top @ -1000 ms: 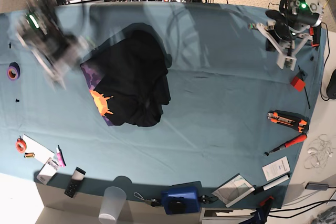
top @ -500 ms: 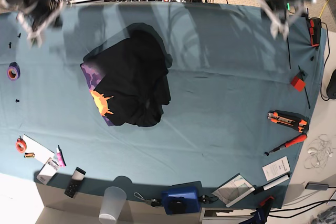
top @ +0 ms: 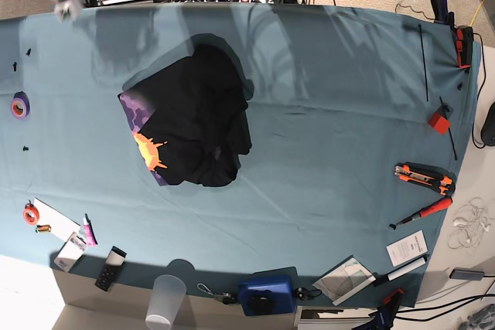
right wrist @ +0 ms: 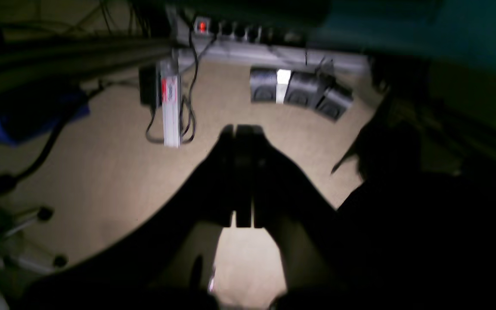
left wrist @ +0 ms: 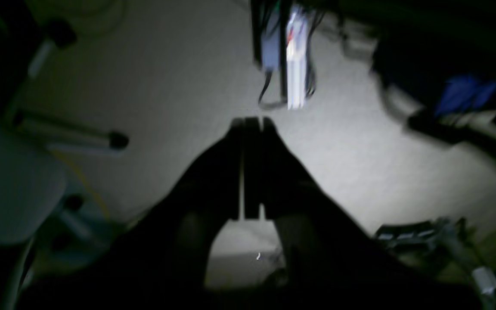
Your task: Layout the t-shirt on the table in an organized manner, then fold the t-shirt properly
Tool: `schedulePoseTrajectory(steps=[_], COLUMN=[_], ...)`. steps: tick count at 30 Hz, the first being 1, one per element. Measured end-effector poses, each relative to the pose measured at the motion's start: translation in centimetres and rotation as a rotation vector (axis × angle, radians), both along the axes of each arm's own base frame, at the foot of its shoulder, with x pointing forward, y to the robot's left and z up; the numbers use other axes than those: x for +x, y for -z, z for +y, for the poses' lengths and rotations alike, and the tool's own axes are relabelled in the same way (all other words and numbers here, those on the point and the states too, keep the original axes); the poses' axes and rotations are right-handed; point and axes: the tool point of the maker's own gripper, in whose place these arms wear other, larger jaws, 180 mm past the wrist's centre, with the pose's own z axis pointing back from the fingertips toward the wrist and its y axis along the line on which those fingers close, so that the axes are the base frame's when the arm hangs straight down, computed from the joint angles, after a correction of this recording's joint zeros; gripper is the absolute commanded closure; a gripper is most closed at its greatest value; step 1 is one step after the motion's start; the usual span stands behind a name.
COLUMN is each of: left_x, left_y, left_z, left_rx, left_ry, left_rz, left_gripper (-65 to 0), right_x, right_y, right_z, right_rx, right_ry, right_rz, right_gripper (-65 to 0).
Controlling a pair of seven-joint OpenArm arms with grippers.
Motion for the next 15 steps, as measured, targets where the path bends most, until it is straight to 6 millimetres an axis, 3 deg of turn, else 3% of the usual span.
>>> schedulePoseTrajectory(steps=[7,11,15], left_x=[-4.1,-7.4,-9.4], left_y=[2.2,4.1,5.6], left_z=[0.2,0.5,1.0], left_rx=[-0.032,-0.049,-0.061], left_ry=[-0.024,-0.069,-0.093], left_rz=[0.128,0.227,0.284], left_gripper=[0.0,0.0,0.0], right_x=[-3.9,-6.8,-10.9], right_y=[1.0,3.6,7.0], right_z=[0.4,1.2,4.2], right_rx=[0.041,0.125,0.265], right_ry=[0.041,0.064,0.061], right_rz=[0.103,0.208,0.361], right_gripper=[0.0,0.0,0.0])
